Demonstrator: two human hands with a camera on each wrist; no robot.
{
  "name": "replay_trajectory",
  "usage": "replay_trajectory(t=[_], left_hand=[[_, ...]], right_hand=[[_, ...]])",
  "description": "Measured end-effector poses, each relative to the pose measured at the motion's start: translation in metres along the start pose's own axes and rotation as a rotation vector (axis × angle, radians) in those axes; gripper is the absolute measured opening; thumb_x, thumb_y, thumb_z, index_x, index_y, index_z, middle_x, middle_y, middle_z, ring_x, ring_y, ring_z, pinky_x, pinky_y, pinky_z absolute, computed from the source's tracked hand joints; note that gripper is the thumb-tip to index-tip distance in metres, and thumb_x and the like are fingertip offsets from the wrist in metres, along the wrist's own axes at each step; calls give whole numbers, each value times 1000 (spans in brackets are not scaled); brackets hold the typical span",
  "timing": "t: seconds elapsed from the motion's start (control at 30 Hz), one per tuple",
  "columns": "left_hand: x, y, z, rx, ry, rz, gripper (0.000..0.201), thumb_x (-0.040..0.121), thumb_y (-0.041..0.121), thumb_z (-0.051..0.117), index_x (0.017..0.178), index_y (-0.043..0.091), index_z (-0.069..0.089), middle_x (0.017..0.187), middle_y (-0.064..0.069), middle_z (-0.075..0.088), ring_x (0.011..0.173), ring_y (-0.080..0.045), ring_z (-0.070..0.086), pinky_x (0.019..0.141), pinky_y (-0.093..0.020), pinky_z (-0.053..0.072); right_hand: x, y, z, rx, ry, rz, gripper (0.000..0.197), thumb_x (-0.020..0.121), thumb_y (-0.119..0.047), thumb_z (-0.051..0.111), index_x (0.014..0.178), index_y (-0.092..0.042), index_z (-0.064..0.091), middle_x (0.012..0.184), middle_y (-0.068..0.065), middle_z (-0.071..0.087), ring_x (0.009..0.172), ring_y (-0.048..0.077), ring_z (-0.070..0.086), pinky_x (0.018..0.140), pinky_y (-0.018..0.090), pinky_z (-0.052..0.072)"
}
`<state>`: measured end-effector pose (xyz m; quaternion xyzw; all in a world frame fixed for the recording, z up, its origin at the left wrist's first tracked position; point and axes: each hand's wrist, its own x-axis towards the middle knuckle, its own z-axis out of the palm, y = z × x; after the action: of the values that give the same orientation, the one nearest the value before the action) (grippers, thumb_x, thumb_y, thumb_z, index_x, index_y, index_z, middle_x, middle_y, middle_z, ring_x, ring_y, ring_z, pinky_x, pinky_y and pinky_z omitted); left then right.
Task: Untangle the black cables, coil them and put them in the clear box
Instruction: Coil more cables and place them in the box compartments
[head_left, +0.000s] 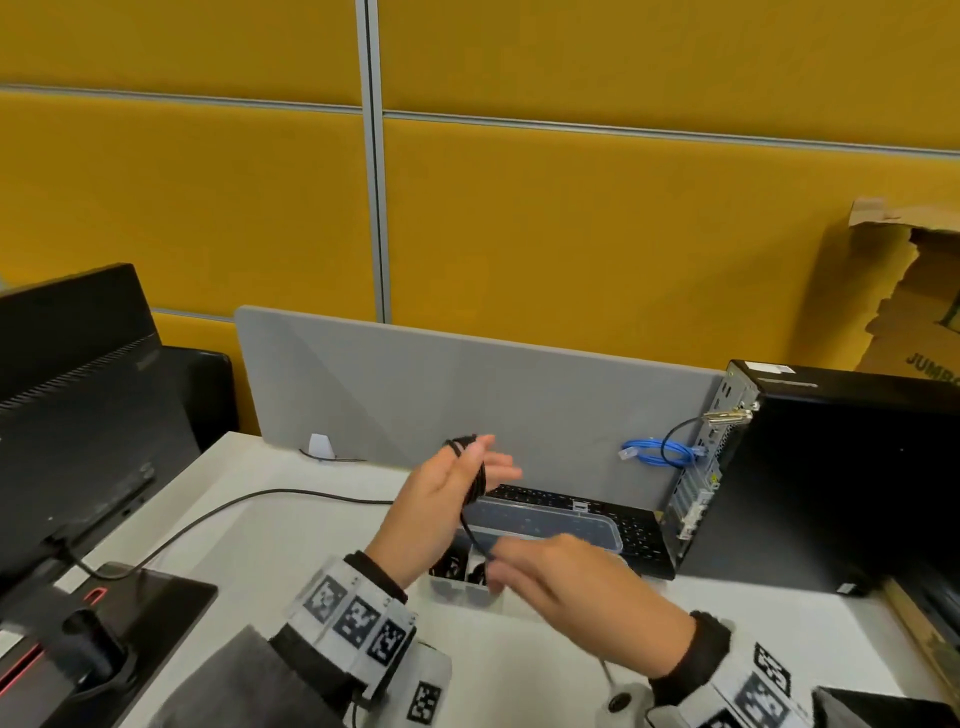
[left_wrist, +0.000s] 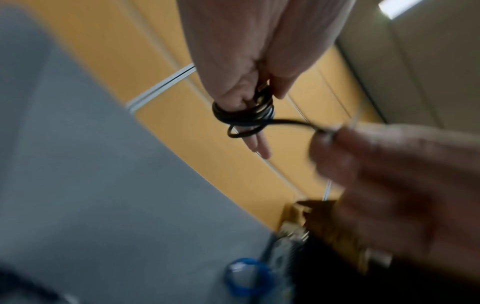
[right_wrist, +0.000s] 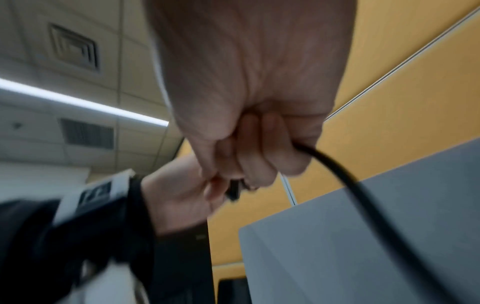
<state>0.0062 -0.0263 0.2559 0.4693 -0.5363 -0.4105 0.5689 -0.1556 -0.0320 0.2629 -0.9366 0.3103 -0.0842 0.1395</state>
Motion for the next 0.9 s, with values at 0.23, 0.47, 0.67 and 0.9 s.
replay_trajectory(t=[0.23,0.47,0.67,0.9], left_hand=[[-7,0,-14,23,-523,-198,42,93,39,44,86,3,64,51,0,60,36,-5,49,54,-11,40],[11,-5,-14,-230,-46,-87,43,88,42,40,106,8,59,93,-9,72,87,-18,70,80,-24,54],[-1,-16,-17,130,-456,-179,46,90,45,36,84,9,64,58,-7,64,57,-11,61,72,-19,47],[-2,-7,-29,-307,-579,-266,26,82,34,57,60,19,56,44,5,49,28,0,34,42,-13,33]], right_hand=[[21,40,-13,-55,551,88,38,90,-59,26,99,-38,57,87,-15,63,77,3,58,61,25,50],[18,20,20,131,-136,-66,29,97,-46,36,96,-28,59,87,-7,64,74,6,54,77,32,48],[27,38,-2,170,416,29,30,84,-57,38,88,-37,59,77,-24,61,76,-3,58,67,22,48],[32,25,15,537,220,-31,39,96,-43,31,110,-23,62,101,-14,65,96,1,60,86,21,46]])
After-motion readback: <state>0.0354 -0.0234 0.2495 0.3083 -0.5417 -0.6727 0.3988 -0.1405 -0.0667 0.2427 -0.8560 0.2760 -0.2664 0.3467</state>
